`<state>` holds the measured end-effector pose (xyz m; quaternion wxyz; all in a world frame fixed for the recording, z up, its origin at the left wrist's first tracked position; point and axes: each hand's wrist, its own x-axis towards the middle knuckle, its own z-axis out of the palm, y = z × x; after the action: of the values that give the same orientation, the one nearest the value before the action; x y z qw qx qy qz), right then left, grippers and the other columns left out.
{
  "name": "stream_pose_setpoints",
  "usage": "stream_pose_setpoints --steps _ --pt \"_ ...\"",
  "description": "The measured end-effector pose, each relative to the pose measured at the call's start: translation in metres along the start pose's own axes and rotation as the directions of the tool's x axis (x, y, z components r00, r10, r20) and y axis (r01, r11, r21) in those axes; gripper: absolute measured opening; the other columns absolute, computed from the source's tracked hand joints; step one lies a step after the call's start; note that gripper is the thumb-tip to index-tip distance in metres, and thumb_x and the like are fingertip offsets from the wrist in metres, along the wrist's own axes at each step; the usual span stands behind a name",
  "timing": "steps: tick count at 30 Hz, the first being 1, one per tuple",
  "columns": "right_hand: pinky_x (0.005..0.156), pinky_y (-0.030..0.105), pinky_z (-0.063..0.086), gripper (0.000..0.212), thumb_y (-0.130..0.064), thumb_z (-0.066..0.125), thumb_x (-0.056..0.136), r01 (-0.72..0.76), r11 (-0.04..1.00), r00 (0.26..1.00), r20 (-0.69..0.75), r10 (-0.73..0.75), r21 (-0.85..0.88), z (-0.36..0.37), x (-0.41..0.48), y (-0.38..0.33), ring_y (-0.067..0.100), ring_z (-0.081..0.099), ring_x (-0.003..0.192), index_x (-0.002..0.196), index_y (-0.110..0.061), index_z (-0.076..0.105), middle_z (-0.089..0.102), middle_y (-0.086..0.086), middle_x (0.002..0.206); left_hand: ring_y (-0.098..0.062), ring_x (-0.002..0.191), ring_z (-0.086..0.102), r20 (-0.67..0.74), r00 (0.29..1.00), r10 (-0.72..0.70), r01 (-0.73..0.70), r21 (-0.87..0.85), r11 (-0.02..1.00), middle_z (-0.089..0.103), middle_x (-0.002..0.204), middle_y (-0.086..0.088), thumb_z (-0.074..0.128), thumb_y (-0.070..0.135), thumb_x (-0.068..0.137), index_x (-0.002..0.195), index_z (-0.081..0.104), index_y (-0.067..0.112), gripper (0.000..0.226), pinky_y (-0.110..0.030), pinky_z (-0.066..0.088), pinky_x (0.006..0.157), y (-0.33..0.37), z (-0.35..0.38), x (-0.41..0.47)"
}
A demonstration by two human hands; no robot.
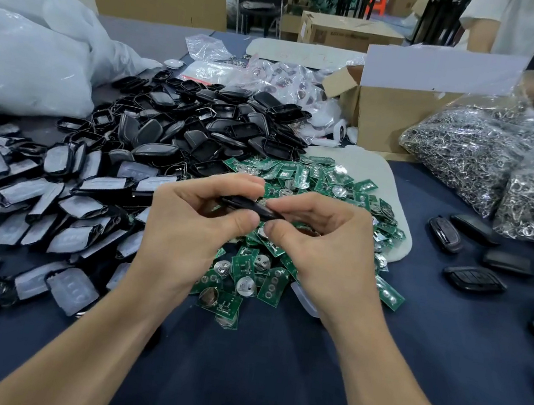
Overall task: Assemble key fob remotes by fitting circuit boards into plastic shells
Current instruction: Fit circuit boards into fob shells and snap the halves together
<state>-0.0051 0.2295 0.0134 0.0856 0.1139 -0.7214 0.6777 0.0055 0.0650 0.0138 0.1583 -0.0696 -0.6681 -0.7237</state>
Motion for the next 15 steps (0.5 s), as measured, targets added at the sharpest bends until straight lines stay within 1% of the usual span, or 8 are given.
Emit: stream_pose_setpoints --steps 2,3,4,7,9,11,13,15 --pt "0.077 0.035 0.061 0.019 -0.009 0.083 0.072 -0.019 1.0 1.0 -0.009 0.019 -0.002 0.0011 -0.0002 0.0011 0.016 0.077 0.08 0.084 -0.023 0.083 0.08 -0.005 0.081 -0.011 0.09 0.075 -0.029 1.0 -0.003 0.004 0.035 0.999 0.081 0.096 0.002 0.082 0.003 0.066 0.089 0.084 0.035 0.039 -0.02 0.057 0.077 -0.0002 -0.0007 0.0" --pt "0.075 0.034 0.061 0.019 -0.009 0.082 0.071 -0.023 1.0 1.0 -0.019 0.023 0.012 0.0014 -0.0002 0.0017 0.017 0.077 0.078 0.084 -0.023 0.083 0.079 -0.005 0.08 -0.012 0.09 0.075 -0.025 1.0 -0.004 0.005 0.043 0.999 0.081 0.097 0.002 0.083 0.003 0.066 0.089 0.084 0.036 0.04 -0.02 0.057 0.078 -0.0004 -0.0008 0.0" --pt "0.073 0.032 0.06 0.019 -0.009 0.081 0.071 -0.023 0.999 0.999 -0.028 0.024 0.029 0.0015 -0.0002 0.0021 0.017 0.077 0.077 0.084 -0.023 0.083 0.079 -0.004 0.08 -0.013 0.093 0.076 -0.009 1.0 0.001 0.0 0.057 0.998 0.081 0.1 0.003 0.084 0.001 0.067 0.088 0.084 0.035 0.04 -0.021 0.057 0.078 -0.0006 -0.0005 0.0001" --pt "0.071 0.027 0.059 0.022 -0.008 0.078 0.071 -0.007 0.998 1.0 -0.03 0.009 0.055 0.0018 -0.0003 0.0013 0.014 0.077 0.078 0.084 -0.025 0.082 0.08 -0.005 0.081 -0.015 0.095 0.077 0.046 0.999 0.028 -0.033 0.104 0.994 0.08 0.105 0.003 0.083 -0.016 0.071 0.084 0.084 0.026 0.044 -0.023 0.059 0.076 -0.0007 0.0014 -0.0005" --pt "0.075 0.03 0.061 0.022 -0.008 0.079 0.071 0.018 0.999 1.0 -0.011 -0.017 0.049 0.0022 -0.0007 -0.0003 0.014 0.077 0.082 0.084 -0.026 0.081 0.08 -0.005 0.083 -0.016 0.094 0.077 0.05 0.998 0.04 -0.045 0.107 0.993 0.08 0.104 0.003 0.081 -0.018 0.072 0.084 0.083 0.022 0.042 -0.023 0.059 0.076 0.0001 0.0016 -0.0011" --pt "0.078 0.035 0.063 0.022 -0.006 0.082 0.07 0.023 0.996 1.0 -0.007 -0.023 0.083 0.0024 -0.001 -0.0013 0.017 0.077 0.084 0.082 -0.024 0.081 0.08 -0.003 0.085 -0.016 0.093 0.077 0.048 0.997 0.061 -0.065 0.098 0.993 0.08 0.102 0.003 0.081 -0.018 0.072 0.083 0.082 0.019 0.039 -0.023 0.059 0.076 0.0017 0.0017 -0.0019" --pt "0.08 0.04 0.063 0.02 -0.003 0.084 0.068 0.004 0.993 1.0 -0.009 -0.003 0.12 0.0021 -0.0011 0.0 0.021 0.078 0.084 0.08 -0.02 0.082 0.08 0.0 0.085 -0.016 0.092 0.077 0.053 0.996 0.075 -0.08 0.088 0.993 0.08 0.099 0.001 0.08 -0.019 0.071 0.082 0.082 0.016 0.038 -0.023 0.059 0.076 0.0025 0.0011 -0.0027" --pt "0.082 0.044 0.063 0.018 -0.005 0.086 0.065 -0.029 0.991 0.999 -0.012 0.031 0.133 0.0025 -0.0014 0.001 0.024 0.078 0.084 0.079 -0.017 0.083 0.08 0.003 0.084 -0.017 0.091 0.076 0.056 0.996 0.072 -0.077 0.084 0.993 0.08 0.096 -0.001 0.081 -0.02 0.068 0.082 0.082 0.015 0.037 -0.025 0.06 0.075 0.0026 0.0004 -0.003"
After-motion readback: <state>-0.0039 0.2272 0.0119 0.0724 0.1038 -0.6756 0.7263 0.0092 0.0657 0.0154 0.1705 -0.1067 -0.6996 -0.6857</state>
